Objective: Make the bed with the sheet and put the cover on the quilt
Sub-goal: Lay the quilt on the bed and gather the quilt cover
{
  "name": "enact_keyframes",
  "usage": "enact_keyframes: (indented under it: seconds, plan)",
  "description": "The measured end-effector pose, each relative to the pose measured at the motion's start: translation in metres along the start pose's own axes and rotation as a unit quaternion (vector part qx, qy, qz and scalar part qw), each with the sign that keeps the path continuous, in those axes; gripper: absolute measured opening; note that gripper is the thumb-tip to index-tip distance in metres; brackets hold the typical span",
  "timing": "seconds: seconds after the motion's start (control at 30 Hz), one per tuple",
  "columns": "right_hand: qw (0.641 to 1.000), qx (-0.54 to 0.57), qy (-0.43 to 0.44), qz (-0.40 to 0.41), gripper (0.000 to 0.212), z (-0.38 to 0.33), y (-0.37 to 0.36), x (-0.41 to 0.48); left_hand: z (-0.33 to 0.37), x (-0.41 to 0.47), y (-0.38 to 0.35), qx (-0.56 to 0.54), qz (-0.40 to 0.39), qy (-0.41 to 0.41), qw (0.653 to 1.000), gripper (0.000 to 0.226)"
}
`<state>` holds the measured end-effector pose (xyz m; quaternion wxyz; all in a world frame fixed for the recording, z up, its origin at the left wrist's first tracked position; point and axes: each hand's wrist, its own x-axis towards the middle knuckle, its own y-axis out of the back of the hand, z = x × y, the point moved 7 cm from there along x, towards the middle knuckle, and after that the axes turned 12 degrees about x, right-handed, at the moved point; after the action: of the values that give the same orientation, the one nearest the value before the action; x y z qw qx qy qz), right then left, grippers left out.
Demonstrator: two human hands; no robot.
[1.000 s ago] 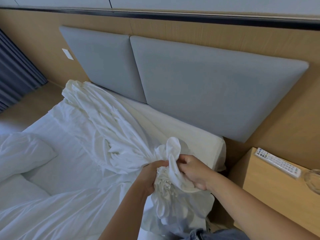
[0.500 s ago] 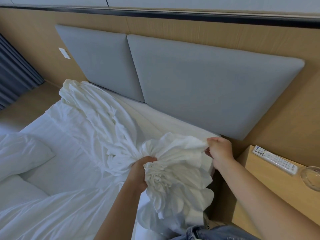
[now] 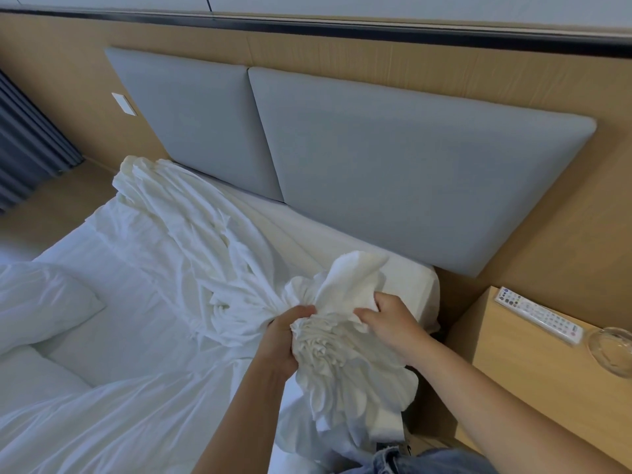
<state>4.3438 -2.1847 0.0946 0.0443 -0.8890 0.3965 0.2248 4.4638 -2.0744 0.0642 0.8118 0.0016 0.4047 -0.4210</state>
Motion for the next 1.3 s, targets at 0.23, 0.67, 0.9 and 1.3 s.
enact_keyframes:
  seconds: [0.23, 0.67, 0.9, 1.3]
  plan:
    - [0.917, -0.399, 0.03, 0.005, 0.022, -0.025, 0.019, -0.019, -0.002, 0.007, -0.011, -0.023, 0.001, -0.003, 1.0, 0.029]
    - [0.994, 0.008, -0.071, -0.081, 0.063, -0.078, 0.008, 0.06, 0.099, 0.057, -0.098, 0.19, -0.008, 0.025, 0.981, 0.036]
    - [0.976, -0.147, 0.124, -0.106, 0.03, -0.231, 0.065, 0.105, 0.227, 0.057, -0.179, 0.058, -0.088, -0.129, 0.986, 0.054]
    - [0.923, -0.093, -0.168, -0.334, 0.042, 0.027, -0.011, 0.073, -0.041, 0.061, -0.07, -0.139, 0.068, 0.028, 0.988, 0.065]
